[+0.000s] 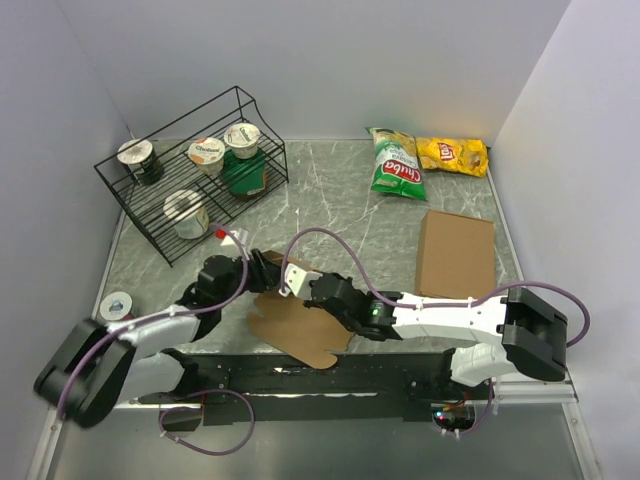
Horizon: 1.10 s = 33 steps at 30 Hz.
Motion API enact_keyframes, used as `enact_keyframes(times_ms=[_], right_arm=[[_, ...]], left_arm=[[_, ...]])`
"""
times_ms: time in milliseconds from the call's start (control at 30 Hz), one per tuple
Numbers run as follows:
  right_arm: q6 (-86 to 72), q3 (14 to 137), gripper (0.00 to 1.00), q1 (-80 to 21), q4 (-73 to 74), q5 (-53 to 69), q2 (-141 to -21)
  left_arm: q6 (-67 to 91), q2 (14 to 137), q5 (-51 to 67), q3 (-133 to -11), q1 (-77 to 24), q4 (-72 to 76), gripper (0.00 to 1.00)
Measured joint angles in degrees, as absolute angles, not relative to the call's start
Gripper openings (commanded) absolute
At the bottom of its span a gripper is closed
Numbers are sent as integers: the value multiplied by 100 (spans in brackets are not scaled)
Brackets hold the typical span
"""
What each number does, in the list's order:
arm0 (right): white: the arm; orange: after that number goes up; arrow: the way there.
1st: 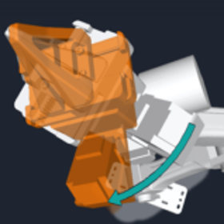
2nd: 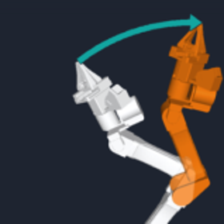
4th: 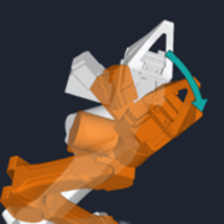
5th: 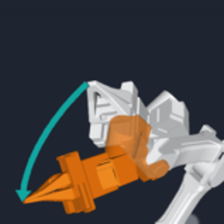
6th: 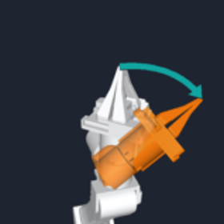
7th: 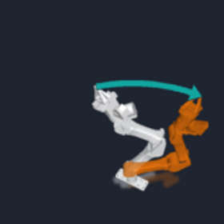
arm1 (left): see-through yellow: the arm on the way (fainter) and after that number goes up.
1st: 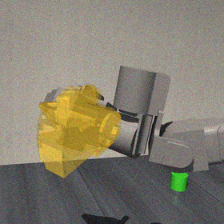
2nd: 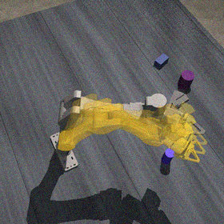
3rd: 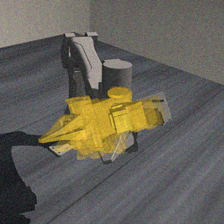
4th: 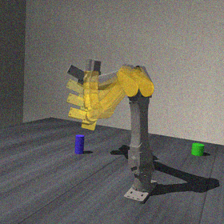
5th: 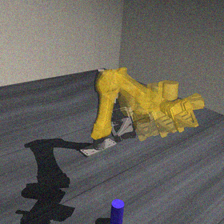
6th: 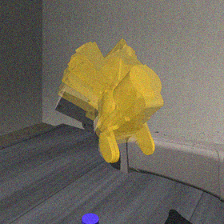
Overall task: Fold the paper box
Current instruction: Fold the paper box at the center of the board.
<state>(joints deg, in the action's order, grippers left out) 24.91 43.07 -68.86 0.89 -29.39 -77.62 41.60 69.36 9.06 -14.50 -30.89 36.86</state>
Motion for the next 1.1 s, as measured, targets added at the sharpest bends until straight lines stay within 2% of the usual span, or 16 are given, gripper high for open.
enact_keyframes(times_ms=[267, 533, 633, 767, 933, 1100], right_arm=[[2491, 4307, 0, -6788, 60, -2908, -7762], [2539, 4272, 0, -6783, -32, -2934, -7780], [2611, 4217, 0, -6796, -102, -2978, -7780], [2740, 4185, 0, -6910, -185, -3120, -7828], [2939, 4202, 0, -7052, -274, -3476, -8044], [2989, 4206, 0, -7057, -305, -3562, -8084]], left_arm=[[3824, 5483, 1041, -1544, -2112, 2268, 55], [3754, 5146, 1426, -2095, -1315, 1568, 55], [3747, 5564, 1664, -2471, -980, 1791, 54], [3708, 6718, 2014, -2893, -762, 2246, 52], [3704, 8036, 2351, -2934, -731, 2711, 51], [3548, 8737, 2576, -2943, -733, 2943, 52]])
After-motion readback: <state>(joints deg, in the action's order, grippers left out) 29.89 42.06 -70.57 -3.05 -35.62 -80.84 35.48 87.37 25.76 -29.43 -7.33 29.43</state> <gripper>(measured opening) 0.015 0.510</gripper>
